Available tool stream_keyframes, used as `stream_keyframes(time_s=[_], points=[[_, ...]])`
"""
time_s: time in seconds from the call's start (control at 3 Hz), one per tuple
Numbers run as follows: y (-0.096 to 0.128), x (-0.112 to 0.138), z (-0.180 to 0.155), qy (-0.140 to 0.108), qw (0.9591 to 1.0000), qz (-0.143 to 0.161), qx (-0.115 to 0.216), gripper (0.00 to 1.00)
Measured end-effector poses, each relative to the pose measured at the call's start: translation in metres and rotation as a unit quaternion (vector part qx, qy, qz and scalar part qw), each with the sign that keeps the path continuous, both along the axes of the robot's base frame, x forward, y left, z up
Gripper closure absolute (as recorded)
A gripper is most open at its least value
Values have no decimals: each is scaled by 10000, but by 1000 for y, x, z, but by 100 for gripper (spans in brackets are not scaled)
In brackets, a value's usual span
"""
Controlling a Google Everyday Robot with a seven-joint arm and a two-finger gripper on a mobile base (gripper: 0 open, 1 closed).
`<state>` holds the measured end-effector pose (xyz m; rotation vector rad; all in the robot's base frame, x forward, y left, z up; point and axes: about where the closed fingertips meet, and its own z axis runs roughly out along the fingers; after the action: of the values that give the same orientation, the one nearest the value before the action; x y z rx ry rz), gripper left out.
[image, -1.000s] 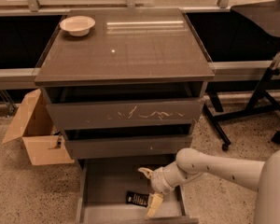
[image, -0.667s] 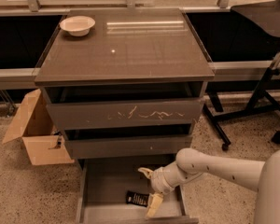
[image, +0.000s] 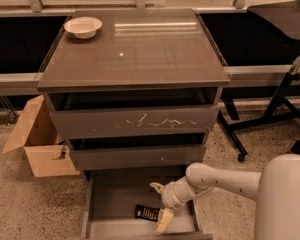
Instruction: Pick rxbar chocolate from bottom drawer and place on counter
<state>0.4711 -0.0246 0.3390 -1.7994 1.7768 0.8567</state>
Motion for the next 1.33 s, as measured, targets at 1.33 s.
stream_keyframes(time_s=[1.33], points=[[-11, 61, -115, -163, 9999, -25, 14, 0]])
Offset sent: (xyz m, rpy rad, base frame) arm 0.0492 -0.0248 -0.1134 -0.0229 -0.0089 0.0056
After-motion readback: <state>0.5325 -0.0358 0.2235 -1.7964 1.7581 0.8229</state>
